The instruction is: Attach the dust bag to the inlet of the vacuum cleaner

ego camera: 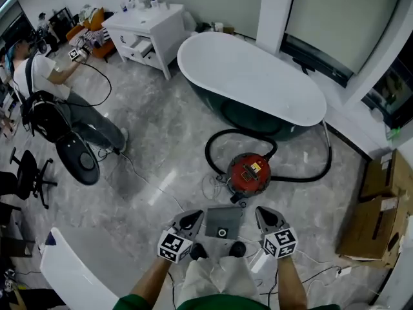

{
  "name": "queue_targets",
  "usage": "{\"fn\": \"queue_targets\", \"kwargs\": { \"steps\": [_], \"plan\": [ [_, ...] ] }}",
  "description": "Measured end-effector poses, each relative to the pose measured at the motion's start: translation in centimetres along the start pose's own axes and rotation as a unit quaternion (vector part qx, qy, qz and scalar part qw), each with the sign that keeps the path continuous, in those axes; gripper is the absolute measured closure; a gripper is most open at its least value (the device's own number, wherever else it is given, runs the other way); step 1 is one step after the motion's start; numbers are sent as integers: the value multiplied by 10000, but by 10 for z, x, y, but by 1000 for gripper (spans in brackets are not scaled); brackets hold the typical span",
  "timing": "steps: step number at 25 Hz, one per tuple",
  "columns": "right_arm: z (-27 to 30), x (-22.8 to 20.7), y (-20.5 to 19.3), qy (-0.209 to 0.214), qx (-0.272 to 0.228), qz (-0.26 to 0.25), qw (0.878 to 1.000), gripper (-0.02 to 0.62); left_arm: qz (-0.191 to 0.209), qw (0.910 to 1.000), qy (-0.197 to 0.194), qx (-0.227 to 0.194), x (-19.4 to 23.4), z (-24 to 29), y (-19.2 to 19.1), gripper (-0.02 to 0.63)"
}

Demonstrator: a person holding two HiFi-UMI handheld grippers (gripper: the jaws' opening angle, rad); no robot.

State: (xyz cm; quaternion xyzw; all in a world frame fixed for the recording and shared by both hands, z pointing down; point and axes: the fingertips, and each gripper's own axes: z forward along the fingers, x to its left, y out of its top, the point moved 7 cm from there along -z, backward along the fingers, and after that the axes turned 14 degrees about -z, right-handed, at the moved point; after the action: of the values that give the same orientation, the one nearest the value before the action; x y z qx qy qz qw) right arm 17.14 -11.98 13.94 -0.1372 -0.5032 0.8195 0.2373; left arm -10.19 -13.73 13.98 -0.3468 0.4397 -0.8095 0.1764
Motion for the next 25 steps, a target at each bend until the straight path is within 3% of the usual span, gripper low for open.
{"fn": "queue_targets", "kwargs": {
  "steps": [7,12,25],
  "plan": [
    [40,-12,-57,100,-180,425,9989,589,68,9997,-204,140,40,34,-55,611],
    [76,-24,-109,68,-384,374,9985,589,160,9989,-350,273,79,71,-123,611],
    [167,-67,-278,-96,-815,102,9966,589,429,9943,-974,9,167,209,-259,611]
  ]
}}
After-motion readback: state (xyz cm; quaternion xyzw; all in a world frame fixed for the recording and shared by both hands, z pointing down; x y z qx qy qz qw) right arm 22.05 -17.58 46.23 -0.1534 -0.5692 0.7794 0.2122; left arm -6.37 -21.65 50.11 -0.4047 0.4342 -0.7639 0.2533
